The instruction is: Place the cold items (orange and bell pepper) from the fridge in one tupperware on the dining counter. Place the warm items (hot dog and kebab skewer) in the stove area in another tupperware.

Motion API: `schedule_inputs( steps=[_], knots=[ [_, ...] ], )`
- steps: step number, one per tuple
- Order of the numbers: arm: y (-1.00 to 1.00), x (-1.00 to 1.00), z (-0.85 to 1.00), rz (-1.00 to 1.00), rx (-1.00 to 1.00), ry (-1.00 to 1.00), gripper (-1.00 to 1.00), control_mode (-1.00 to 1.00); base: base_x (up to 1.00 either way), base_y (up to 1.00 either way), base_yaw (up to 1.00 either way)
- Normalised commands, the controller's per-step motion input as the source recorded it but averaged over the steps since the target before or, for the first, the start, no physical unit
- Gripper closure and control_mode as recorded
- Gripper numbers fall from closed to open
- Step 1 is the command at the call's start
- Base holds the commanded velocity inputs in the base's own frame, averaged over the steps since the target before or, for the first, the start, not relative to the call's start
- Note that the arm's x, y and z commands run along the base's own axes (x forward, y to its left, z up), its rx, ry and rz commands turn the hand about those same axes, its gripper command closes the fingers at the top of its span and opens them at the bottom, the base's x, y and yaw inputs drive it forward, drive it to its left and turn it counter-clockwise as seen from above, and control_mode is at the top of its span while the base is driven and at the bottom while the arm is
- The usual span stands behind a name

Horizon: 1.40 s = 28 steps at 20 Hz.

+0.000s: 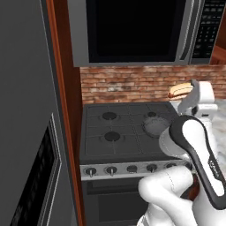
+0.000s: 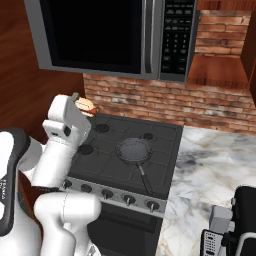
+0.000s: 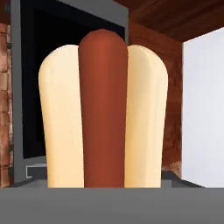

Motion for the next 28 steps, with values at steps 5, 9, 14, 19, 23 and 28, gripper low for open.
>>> schedule_inputs(
  steps=[5,9,14,19,23,28],
  knots=[
    [-0.61,-1.00,-0.02,0.00,-0.90,0.48,1.00,-1.00,0.00,0.00,0.00],
    [-0.50,-1.00,-0.12,0.04,-1.00,0.47,1.00,-1.00,0.00,0.00,0.00],
    [-0.31,-0.88,0.27,0.02,-0.77,0.08,1.00,-1.00,0.00,0.00,0.00],
    [-0.62,-0.99,0.10,0.00,-0.70,0.00,1.00,-1.00,0.00,0.00,0.00],
    [-1.00,-1.00,0.26,-0.03,-0.76,0.00,1.00,-1.00,0.00,0.00,0.00],
    [-1.00,-1.00,0.47,0.00,-0.74,0.00,1.00,-1.00,0.00,0.00,0.00]
  ],
)
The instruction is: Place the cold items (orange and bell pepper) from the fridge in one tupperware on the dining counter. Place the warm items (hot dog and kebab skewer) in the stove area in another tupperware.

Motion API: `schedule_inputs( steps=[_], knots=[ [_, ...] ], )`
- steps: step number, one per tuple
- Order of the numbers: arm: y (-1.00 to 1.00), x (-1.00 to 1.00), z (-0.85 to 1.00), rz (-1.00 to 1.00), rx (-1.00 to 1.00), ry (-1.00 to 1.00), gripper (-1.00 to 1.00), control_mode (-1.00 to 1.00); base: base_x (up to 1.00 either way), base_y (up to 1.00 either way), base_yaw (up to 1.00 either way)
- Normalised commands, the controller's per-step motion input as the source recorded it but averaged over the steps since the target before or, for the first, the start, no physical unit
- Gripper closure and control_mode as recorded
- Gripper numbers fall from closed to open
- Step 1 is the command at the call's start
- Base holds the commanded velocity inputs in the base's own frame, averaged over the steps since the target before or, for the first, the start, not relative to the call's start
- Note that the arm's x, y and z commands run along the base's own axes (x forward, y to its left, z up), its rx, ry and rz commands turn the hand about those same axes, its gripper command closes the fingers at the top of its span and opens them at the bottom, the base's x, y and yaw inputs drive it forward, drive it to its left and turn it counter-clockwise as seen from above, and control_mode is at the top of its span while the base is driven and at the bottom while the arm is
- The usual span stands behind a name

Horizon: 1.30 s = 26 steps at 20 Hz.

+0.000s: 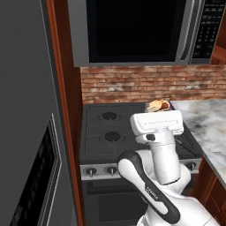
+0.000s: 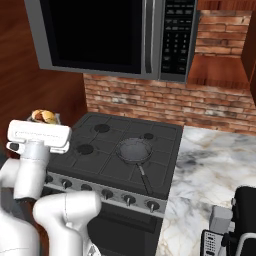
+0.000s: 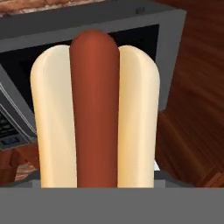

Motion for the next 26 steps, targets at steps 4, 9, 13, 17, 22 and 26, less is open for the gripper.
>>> schedule_inputs(
  steps=[4,9,13,17,22,26],
  knots=[
    [-0.83,-0.94,0.49,-0.05,-0.30,-0.03,1.00,-1.00,0.00,0.00,0.00],
    [-0.25,-0.18,0.09,-0.06,-0.04,0.14,1.00,-1.00,0.00,0.00,0.00],
    [-0.44,-0.15,0.58,-0.20,-0.13,0.89,1.00,-1.00,0.00,0.00,0.00],
    [-0.44,-0.27,0.01,-0.22,-0.01,1.00,1.00,-1.00,0.00,0.00,0.00],
    [-0.49,-0.69,0.00,-0.20,0.05,1.00,1.00,-1.00,0.00,0.00,0.00],
    [-0.25,-1.00,0.00,-0.16,0.33,0.93,1.00,-1.00,0.00,0.00,0.00]
  ],
)
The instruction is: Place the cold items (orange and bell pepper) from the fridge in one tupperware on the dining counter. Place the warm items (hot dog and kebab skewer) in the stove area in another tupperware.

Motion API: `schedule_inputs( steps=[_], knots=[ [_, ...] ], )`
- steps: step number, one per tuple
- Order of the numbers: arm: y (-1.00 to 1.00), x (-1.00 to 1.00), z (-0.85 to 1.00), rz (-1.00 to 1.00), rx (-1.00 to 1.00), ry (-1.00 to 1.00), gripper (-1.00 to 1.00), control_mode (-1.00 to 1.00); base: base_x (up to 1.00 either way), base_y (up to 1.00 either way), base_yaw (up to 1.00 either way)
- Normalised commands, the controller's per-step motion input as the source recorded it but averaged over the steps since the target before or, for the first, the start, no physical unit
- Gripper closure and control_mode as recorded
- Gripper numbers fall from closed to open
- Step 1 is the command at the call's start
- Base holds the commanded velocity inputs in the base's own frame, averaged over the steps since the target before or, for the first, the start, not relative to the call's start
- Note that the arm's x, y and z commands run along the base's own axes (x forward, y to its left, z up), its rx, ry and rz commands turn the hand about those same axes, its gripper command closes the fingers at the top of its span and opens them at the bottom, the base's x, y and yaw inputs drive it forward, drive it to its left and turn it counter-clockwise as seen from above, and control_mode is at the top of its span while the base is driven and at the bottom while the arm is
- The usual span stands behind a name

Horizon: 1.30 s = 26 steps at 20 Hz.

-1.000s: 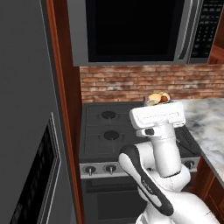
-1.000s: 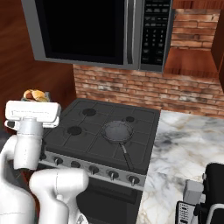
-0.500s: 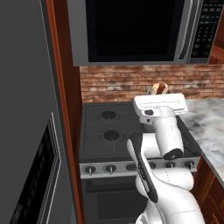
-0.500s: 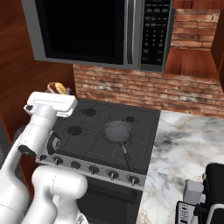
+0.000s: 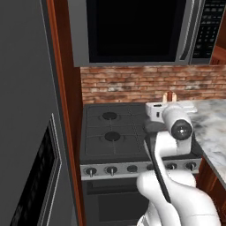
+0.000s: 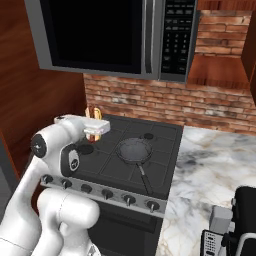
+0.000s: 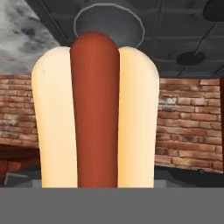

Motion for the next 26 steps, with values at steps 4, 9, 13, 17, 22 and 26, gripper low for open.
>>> schedule_inputs(
  steps=[4,9,13,17,22,26],
  knots=[
    [0.00,-1.00,0.06,-0.12,0.56,0.91,1.00,-1.00,0.00,0.00,0.00],
    [0.00,-1.00,0.00,-0.13,0.42,0.92,1.00,-1.00,0.00,0.00,0.00],
    [0.04,-0.83,-0.05,-0.08,0.05,0.79,1.00,-1.00,0.00,0.00,0.00],
    [0.22,-0.30,-0.36,-0.02,0.00,0.22,1.00,-1.00,0.00,0.00,0.00],
    [0.00,0.00,-0.11,0.00,0.00,0.00,1.00,-1.00,0.00,0.00,0.00],
    [0.00,0.00,-0.15,0.00,0.00,0.06,1.00,-1.00,0.00,0.00,0.00]
  ],
)
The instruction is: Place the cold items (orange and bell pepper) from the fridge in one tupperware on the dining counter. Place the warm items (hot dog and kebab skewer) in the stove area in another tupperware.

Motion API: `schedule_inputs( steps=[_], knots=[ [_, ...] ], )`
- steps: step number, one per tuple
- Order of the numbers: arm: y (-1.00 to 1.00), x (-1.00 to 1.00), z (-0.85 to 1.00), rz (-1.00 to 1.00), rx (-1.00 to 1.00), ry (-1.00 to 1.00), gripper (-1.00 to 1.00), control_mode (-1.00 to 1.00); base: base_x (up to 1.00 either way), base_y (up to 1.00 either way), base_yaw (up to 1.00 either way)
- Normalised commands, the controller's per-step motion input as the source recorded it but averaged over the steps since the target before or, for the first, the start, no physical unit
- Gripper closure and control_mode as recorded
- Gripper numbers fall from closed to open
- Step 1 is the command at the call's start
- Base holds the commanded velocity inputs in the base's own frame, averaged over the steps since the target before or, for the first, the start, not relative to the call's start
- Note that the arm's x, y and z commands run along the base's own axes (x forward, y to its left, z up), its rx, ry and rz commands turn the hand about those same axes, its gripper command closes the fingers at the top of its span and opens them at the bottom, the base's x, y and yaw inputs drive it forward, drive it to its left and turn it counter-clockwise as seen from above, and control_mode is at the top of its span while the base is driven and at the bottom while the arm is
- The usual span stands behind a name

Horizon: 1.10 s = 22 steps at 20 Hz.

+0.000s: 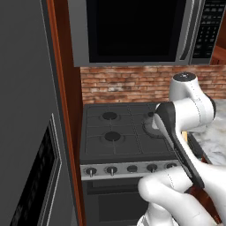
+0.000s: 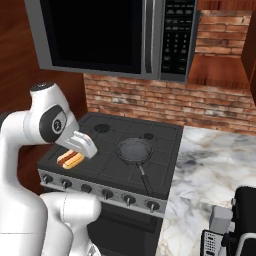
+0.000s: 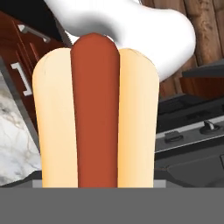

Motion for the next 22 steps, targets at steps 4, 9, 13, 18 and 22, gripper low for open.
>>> schedule_inputs(
  steps=[4,9,13,18,22],
  knots=[
    [0.00,0.00,-0.11,0.00,0.00,0.02,1.00,1.00,-0.05,0.00,0.00],
    [0.00,0.00,0.00,0.00,0.00,0.00,1.00,1.00,-0.53,0.03,-0.02],
    [0.00,0.00,0.00,0.00,0.00,0.00,1.00,1.00,-0.79,0.07,-0.12],
    [0.00,0.00,0.00,0.00,0.00,0.00,1.00,1.00,-0.54,0.16,-0.26],
    [0.00,0.00,0.00,0.00,0.00,0.00,1.00,1.00,-0.44,0.28,-0.39]
  ],
)
